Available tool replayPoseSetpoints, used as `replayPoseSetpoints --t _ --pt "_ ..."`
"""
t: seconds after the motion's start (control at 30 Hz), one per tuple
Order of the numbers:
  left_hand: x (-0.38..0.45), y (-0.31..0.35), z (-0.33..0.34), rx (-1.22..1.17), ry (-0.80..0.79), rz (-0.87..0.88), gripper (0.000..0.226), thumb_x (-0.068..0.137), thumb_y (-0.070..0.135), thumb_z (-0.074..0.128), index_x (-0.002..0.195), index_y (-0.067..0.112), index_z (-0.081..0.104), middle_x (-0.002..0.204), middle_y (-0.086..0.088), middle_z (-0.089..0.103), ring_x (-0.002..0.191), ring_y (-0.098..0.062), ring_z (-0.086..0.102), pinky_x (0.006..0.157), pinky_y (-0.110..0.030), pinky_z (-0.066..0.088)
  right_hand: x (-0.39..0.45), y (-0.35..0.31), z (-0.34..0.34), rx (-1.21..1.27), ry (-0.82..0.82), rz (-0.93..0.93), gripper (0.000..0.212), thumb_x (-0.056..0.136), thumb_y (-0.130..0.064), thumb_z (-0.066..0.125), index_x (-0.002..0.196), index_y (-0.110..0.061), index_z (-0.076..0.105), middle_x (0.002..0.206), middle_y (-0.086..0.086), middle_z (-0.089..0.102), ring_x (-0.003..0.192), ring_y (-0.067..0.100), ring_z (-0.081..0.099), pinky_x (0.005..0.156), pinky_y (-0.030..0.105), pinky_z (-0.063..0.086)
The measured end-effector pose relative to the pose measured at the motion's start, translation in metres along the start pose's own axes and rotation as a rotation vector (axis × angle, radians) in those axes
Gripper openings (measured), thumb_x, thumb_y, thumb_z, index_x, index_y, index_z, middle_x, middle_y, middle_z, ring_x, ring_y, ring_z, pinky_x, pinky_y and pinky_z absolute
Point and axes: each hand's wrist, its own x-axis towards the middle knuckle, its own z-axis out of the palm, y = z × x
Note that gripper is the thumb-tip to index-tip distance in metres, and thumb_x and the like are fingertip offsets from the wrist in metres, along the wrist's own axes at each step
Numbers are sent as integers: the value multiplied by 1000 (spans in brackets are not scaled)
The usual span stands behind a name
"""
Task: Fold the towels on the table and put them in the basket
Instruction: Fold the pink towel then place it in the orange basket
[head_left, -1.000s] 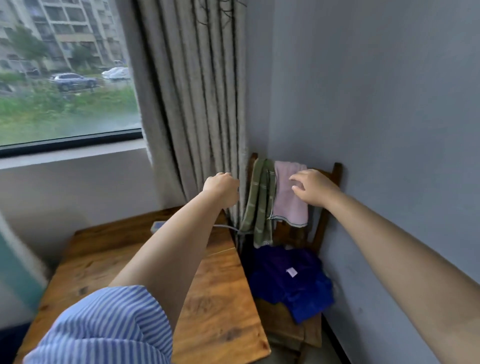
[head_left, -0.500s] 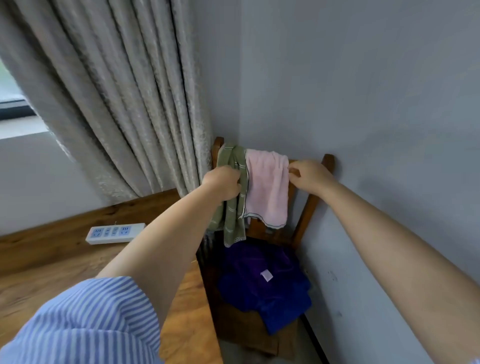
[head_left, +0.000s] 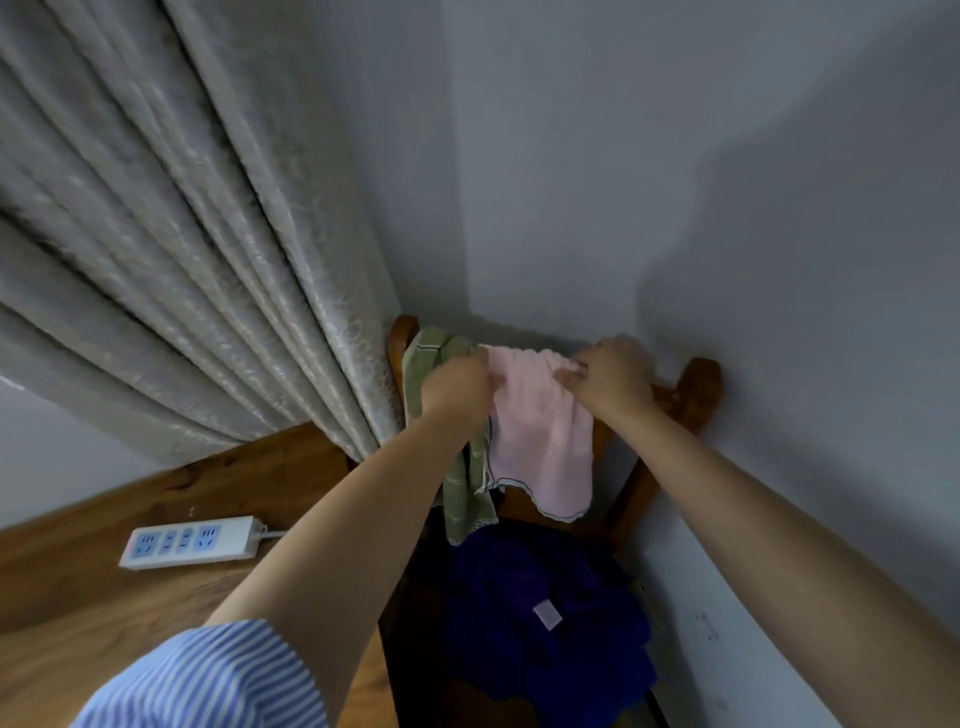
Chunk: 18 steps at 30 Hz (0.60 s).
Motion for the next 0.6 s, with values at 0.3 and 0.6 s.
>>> replayPoseSetpoints --t 0.3,0.6 --pt "5 -1 -3 146 57 125 28 99 12 33 114 5 55 118 -14 58 108 -29 55 80 -33 43 -3 3 15 15 87 31 33 92 -15 43 60 -18 47 72 1 46 77 17 42 76 29 25" --pt "-7 16 -23 -156 107 129 26 93 4 39 109 -1 59 116 -17 60 107 -31 55 80 -30 41 -19 13 -7 331 224 36 22 88 -1 48 77 -2 67 82 17 63 75 23 55 60 22 29"
